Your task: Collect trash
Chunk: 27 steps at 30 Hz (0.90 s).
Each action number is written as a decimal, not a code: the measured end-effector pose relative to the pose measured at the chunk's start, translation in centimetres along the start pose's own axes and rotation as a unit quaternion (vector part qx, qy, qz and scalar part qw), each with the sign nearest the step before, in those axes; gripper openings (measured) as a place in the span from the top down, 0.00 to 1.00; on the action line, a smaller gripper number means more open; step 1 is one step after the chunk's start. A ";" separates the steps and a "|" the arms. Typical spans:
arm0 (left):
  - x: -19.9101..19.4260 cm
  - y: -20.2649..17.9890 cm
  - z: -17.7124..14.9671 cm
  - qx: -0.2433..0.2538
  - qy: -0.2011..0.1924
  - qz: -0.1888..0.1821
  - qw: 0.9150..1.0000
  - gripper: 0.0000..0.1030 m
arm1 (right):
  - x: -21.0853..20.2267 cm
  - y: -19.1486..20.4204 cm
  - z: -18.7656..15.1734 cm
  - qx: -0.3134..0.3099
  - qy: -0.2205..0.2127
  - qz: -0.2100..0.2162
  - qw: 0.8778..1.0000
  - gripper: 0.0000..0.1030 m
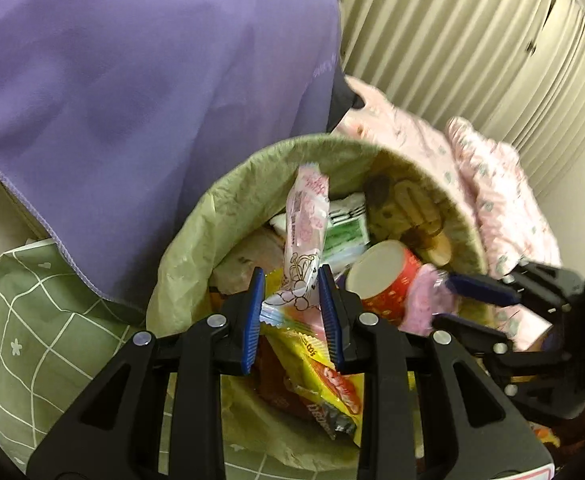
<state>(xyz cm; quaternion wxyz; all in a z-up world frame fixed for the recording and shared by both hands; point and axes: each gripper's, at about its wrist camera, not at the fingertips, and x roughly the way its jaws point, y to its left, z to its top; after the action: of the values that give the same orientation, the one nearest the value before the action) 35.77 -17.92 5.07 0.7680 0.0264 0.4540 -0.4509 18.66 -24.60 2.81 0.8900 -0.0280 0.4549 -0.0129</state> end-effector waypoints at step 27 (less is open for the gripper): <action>-15.9 0.7 -13.1 -0.137 -0.166 0.196 0.957 0.11 | -5.2 3.2 -1.5 0.036 -0.075 0.039 0.996 0.51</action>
<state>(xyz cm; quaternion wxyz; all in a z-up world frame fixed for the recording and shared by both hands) 24.61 -1.02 8.59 0.9020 -0.0661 0.3635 -0.2233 14.44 -21.24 5.94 0.9218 0.0215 0.3870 0.0077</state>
